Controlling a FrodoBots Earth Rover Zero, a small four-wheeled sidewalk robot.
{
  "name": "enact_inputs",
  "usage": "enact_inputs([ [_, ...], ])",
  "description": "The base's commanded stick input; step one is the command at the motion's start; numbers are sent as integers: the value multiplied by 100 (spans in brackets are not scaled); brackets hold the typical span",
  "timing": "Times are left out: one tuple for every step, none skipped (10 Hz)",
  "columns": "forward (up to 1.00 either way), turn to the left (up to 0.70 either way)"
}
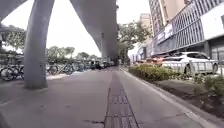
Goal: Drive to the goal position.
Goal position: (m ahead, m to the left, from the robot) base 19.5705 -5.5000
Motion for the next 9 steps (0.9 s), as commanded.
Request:
enact_inputs([
  [45,0],
  [45,0],
  [45,0],
  [45,0],
  [45,0],
  [45,0],
  [45,0],
  [45,0],
  [45,0],
])
